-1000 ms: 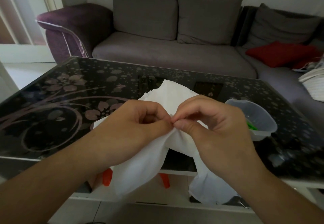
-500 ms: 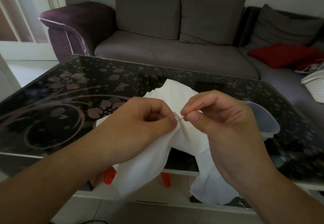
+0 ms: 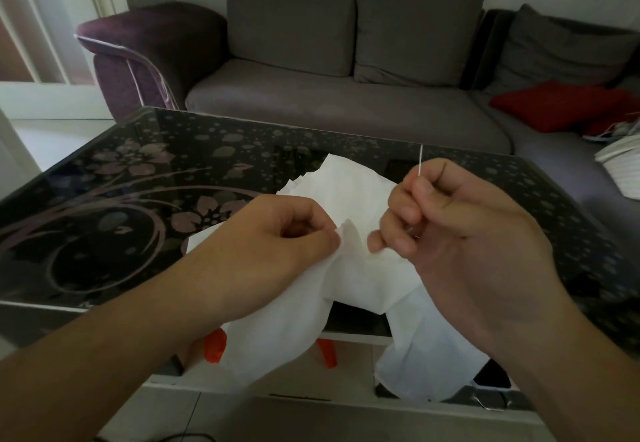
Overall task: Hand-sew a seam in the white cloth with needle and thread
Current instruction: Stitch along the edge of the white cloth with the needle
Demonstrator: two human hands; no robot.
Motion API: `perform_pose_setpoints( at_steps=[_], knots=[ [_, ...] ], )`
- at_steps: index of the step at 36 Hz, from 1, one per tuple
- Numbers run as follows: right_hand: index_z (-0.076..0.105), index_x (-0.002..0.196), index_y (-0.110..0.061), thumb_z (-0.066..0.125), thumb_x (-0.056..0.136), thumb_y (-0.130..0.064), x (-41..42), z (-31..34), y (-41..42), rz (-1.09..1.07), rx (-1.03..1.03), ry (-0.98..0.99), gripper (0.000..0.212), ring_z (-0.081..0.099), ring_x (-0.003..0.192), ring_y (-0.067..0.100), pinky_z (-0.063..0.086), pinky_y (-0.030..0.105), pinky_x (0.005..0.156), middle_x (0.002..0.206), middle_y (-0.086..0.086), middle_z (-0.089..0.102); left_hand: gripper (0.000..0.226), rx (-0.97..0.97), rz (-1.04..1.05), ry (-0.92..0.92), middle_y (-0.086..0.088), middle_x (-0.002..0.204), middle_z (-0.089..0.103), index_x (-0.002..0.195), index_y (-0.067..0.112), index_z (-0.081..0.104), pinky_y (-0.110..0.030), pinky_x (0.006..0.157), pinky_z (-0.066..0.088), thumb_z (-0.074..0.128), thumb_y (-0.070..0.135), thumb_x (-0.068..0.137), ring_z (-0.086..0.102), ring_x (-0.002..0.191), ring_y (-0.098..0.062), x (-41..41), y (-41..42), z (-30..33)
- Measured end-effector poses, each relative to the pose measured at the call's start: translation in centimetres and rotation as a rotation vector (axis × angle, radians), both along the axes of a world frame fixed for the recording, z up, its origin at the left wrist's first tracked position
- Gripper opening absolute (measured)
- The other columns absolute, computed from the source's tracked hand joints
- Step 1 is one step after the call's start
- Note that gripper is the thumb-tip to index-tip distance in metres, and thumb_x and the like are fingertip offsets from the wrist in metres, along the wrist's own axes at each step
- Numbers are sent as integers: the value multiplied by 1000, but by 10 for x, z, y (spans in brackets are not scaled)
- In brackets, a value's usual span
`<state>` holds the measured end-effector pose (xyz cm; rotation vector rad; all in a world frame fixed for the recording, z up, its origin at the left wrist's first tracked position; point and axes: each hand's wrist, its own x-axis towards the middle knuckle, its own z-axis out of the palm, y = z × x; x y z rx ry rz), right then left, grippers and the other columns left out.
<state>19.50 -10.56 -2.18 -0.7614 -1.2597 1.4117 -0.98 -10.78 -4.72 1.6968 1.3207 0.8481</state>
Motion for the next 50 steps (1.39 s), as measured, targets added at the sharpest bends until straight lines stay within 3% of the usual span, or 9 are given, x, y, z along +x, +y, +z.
perform_pose_setpoints(
  at_steps=[5, 11, 15, 20, 25, 30, 35, 39, 50],
  knots=[
    [57, 91, -10, 44, 105, -3, 3, 1, 6, -100, -2, -365, 20, 36, 49, 17, 29, 28, 44, 67, 8, 46, 17, 14, 30, 22, 19, 85, 74, 87, 31, 75, -22, 78, 48, 62, 36, 98, 68, 81, 3, 3, -1, -1],
    [60, 93, -32, 67, 97, -27, -1, -4, -1, -199, 239, -927, 9, 51, 54, 3, 44, 10, 52, 60, -7, 53, 18, 31, 34, 42, 21, 88, 73, 88, 33, 74, -25, 81, 49, 61, 37, 99, 68, 85, 4, 4, 1, -3],
    [64, 88, -38, 74, 91, -39, -2, -7, 0, -213, 300, -1142, 10, 51, 52, 3, 45, 15, 49, 57, -12, 53, 18, 47, 26, 43, 21, 90, 73, 88, 33, 74, -24, 80, 49, 60, 35, 99, 68, 87, 3, 4, 2, -3],
    [68, 79, -35, 72, 94, -35, 2, -8, 1, -247, 328, -1164, 15, 47, 48, 4, 41, 11, 47, 51, -13, 52, 15, 72, 18, 48, 21, 90, 73, 91, 35, 73, -20, 77, 49, 61, 35, 100, 68, 87, 4, 5, 1, -6],
    [67, 74, -34, 75, 92, -29, 3, -4, 2, -299, 348, -1060, 21, 46, 47, 6, 41, 8, 47, 50, -8, 51, 16, 116, -39, 40, 19, 66, 64, 111, 47, 65, -7, 53, 42, 60, 35, 101, 60, 64, 2, 8, -2, -2],
    [63, 71, -36, 76, 91, -29, 2, -4, 3, -337, 388, -1083, 25, 51, 52, 4, 42, 6, 50, 55, -9, 54, 17, 165, -64, 96, 22, 70, 61, 108, 48, 70, -9, 55, 42, 58, 38, 101, 59, 68, 0, 8, -2, 0],
    [60, 70, -37, 76, 91, -27, 4, -4, 2, -395, 419, -1129, 28, 56, 60, -2, 40, 4, 50, 59, -18, 57, 19, 157, -55, 163, 25, 91, 68, 98, 47, 72, -16, 72, 50, 53, 45, 97, 63, 91, 1, 7, -1, -5],
    [61, 72, -34, 76, 91, -24, 9, -1, 5, -426, 425, -1104, 27, 55, 55, 1, 39, 2, 49, 57, -13, 56, 19, 165, -49, 171, 33, 80, 64, 96, 43, 74, -4, 66, 41, 58, 35, 102, 61, 86, 6, 5, 1, -6],
    [64, 78, -30, 72, 93, -20, 21, -3, 15, -628, 429, -1066, 19, 55, 59, -3, 39, 16, 54, 52, -10, 51, 14, 179, -55, 127, 19, 77, 69, 95, 42, 75, -8, 62, 44, 62, 37, 99, 65, 75, -3, 7, 1, -3]
  ],
)
